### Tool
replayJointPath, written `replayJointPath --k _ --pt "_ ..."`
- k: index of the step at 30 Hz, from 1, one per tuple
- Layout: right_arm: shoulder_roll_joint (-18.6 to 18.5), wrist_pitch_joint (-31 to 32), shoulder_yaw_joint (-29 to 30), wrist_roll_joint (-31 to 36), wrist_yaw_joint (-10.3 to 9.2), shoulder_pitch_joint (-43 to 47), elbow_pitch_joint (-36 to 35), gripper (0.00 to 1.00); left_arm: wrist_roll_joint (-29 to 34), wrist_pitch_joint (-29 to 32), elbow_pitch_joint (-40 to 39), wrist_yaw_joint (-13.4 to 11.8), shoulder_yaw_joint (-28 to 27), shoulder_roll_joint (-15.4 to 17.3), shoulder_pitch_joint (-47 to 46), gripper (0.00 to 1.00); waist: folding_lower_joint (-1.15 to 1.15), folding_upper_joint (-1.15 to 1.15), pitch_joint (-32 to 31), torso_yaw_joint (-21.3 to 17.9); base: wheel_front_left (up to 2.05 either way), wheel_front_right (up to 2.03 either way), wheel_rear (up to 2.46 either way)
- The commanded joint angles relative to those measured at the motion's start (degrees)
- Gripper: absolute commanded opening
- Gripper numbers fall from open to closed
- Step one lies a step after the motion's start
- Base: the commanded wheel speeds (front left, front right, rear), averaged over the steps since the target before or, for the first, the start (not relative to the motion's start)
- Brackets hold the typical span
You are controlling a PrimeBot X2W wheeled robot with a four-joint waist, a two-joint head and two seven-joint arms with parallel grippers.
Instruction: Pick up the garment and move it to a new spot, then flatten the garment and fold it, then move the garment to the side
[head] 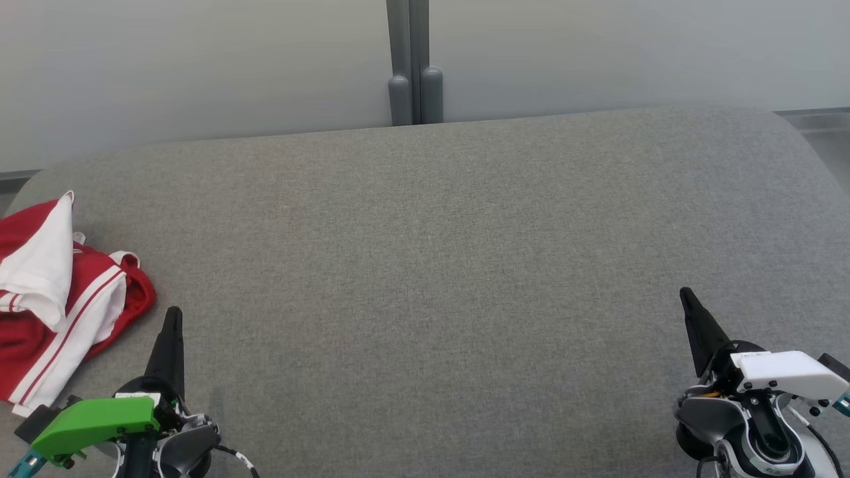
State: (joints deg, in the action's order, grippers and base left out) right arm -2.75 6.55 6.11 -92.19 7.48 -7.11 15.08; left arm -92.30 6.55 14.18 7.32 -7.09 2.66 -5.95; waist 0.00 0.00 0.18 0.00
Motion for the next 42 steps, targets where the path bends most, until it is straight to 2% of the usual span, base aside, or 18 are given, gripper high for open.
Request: replayJointPath --k 1,42 --pt "-0.2 0.2 0.1 -0.3 0.02 -0.3 -0.2 0.00 -0.1 0.1 -0.2 0.3 -0.1 0.4 -0.8 0.00 0.00 0.00 0.0 0.0 0.00 0.00 0.00" --pt "-0.2 0.2 0.1 -0.3 0.02 -0.3 -0.2 0.00 -0.1 0.1 -0.2 0.4 -0.1 0.4 -0.8 0.00 0.00 0.00 0.0 0.0 0.00 0.00 0.00"
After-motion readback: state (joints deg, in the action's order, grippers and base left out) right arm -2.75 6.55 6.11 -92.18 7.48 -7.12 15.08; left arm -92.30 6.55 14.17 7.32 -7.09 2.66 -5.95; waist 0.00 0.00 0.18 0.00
